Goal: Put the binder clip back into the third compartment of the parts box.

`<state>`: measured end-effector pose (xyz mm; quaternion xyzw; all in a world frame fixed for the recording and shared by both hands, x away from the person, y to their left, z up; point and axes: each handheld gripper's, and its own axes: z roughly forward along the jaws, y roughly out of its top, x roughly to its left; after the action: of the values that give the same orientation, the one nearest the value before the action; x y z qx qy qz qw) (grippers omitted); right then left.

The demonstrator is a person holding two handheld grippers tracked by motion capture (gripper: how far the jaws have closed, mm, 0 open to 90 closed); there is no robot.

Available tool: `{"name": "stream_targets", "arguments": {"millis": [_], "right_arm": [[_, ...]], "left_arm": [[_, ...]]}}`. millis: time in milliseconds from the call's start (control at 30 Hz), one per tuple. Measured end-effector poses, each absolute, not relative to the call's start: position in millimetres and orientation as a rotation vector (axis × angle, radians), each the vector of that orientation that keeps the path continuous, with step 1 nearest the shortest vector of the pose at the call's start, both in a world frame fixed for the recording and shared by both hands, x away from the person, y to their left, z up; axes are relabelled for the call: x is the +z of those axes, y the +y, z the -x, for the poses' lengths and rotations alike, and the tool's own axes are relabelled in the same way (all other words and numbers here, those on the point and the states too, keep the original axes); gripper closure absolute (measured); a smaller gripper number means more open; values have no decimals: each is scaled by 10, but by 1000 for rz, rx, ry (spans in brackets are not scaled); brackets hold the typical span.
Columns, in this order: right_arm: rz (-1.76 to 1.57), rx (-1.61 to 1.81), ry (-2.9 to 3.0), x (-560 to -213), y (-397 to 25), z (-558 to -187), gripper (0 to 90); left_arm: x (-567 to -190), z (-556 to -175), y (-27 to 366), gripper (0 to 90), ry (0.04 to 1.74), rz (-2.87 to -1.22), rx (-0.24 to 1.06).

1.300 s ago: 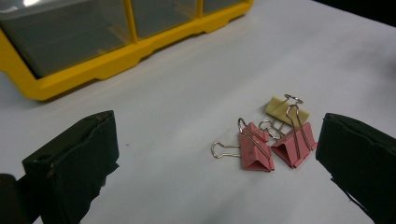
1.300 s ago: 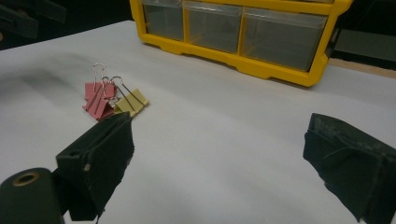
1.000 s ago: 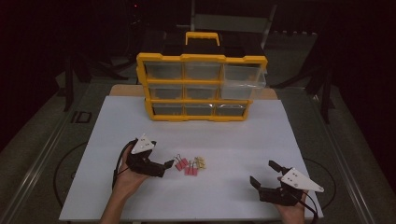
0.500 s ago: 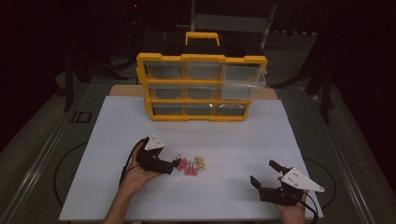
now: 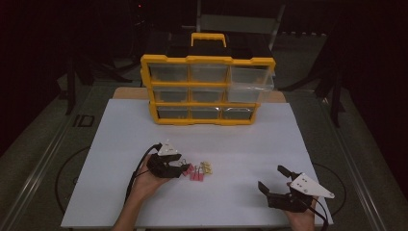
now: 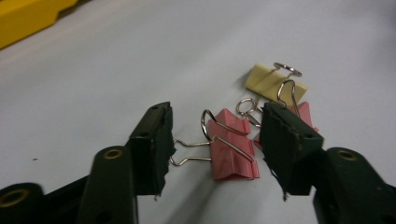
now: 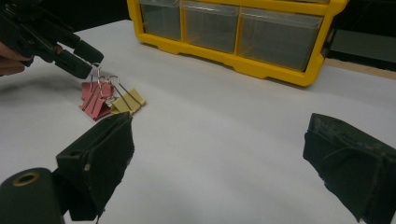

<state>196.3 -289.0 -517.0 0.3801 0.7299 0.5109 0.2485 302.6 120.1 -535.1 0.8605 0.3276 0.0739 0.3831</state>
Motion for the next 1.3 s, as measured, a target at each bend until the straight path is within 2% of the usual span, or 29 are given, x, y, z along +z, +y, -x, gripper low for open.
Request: {"name": "stream_targets", "arguments": {"millis": [167,367,433,833,1300], "right_arm": [[-1037,1391,1991,-5169,-2885,-1959,84],[-1038,1391,1988,-5168,-2897,-1958,84],[-1038,1390,1988,-5167,-2898,-1956,84],[-1032,1393,1993,-5171,-2882,-1957,84],[-1022,1409,1996,-5173,-2878,-1955,83]], "left_arm": [[-5399,-3042,1170,544,833,-2215,171],[-5358,-3004,1177,810,782,-2200,143],[-5329,-2976,1184,885,770,-2211,174],[-5158,-2923,1379,896,769,-2208,247],[-4862,-2967,1396,896,734,-2192,317]]}}
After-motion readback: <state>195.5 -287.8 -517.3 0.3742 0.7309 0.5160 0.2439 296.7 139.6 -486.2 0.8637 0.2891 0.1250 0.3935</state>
